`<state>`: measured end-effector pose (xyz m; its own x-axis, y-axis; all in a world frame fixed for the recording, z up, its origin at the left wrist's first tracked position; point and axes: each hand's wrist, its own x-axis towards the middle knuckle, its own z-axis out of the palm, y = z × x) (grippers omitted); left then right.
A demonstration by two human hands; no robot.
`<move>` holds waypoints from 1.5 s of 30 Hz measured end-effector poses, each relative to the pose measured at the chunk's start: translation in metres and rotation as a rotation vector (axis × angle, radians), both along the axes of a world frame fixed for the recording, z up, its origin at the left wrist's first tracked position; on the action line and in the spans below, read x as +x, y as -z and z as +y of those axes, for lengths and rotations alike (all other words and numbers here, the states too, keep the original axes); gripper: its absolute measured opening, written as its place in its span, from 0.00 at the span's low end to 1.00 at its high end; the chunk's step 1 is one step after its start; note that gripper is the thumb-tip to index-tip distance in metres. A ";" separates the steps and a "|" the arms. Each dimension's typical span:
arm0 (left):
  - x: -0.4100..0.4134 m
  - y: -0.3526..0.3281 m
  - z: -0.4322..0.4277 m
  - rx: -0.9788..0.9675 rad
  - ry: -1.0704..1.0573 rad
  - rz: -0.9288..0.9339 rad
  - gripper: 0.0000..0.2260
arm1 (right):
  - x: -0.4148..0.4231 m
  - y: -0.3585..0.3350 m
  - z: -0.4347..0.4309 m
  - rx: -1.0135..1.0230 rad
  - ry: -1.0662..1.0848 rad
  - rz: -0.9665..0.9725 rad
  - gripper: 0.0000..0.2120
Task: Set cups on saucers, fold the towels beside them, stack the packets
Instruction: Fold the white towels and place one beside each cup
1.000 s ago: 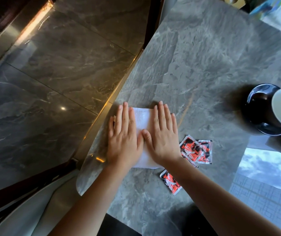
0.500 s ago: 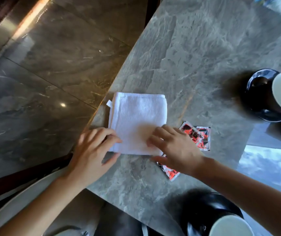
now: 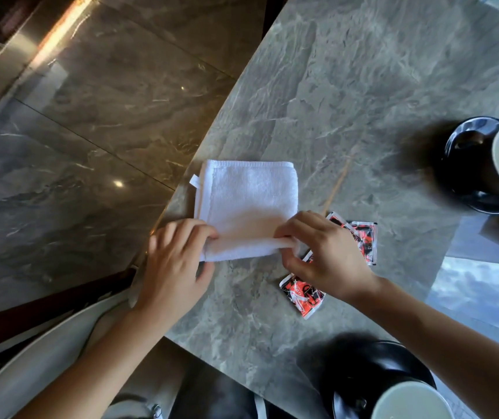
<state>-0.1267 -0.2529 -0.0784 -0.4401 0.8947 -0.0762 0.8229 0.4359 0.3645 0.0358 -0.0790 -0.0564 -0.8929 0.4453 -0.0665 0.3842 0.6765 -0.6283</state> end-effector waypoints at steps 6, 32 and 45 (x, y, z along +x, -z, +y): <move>-0.011 0.001 0.003 0.159 -0.072 -0.165 0.10 | 0.005 0.004 -0.002 0.013 -0.054 -0.075 0.17; 0.060 -0.014 0.015 0.171 -0.382 -1.106 0.12 | -0.001 0.030 0.024 -0.166 0.406 0.282 0.08; 0.053 -0.009 0.026 0.140 -0.496 -1.257 0.11 | -0.011 0.038 0.030 -0.130 0.451 0.215 0.08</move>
